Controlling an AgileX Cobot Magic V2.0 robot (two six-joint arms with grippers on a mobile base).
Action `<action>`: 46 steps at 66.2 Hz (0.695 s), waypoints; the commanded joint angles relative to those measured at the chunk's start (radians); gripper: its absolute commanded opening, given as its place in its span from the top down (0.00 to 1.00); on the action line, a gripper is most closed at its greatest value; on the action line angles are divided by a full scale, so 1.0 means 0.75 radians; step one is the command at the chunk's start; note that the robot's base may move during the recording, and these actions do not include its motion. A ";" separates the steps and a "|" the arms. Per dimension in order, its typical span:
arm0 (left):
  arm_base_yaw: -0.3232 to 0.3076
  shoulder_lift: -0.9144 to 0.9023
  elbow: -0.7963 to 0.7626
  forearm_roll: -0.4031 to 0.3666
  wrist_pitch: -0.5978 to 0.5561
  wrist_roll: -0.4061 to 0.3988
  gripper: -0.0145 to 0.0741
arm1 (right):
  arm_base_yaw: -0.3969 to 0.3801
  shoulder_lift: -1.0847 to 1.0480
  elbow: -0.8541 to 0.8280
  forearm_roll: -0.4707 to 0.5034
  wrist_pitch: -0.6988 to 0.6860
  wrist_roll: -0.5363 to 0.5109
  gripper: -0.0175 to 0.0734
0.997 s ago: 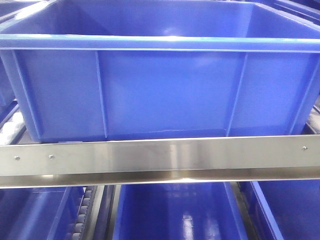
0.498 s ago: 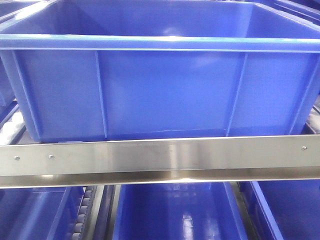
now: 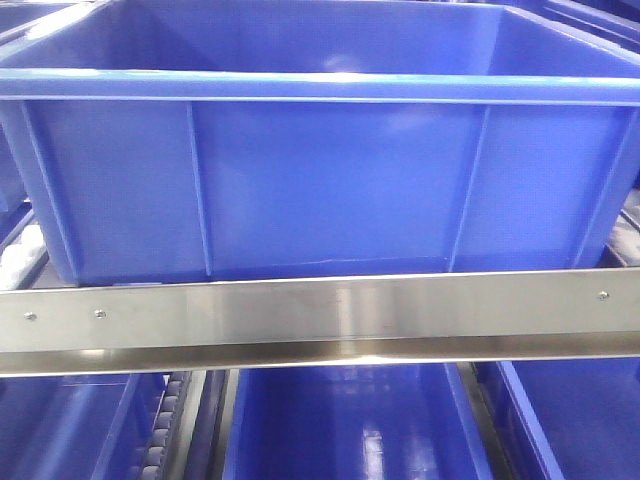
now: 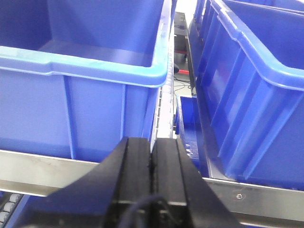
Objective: Grab silver tray and place in blue box
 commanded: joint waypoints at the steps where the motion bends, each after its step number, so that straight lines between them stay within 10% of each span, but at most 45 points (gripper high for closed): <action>1: 0.003 -0.027 -0.006 -0.013 -0.120 0.000 0.95 | -0.073 -0.047 0.077 0.019 -0.230 -0.036 0.75; 18: 0.003 -0.027 -0.006 -0.015 -0.120 0.000 0.95 | -0.086 -0.183 0.419 0.020 -0.580 -0.034 0.75; 46: 0.003 -0.025 -0.006 -0.015 -0.113 0.000 0.95 | -0.086 -0.179 0.411 0.023 -0.564 -0.014 0.75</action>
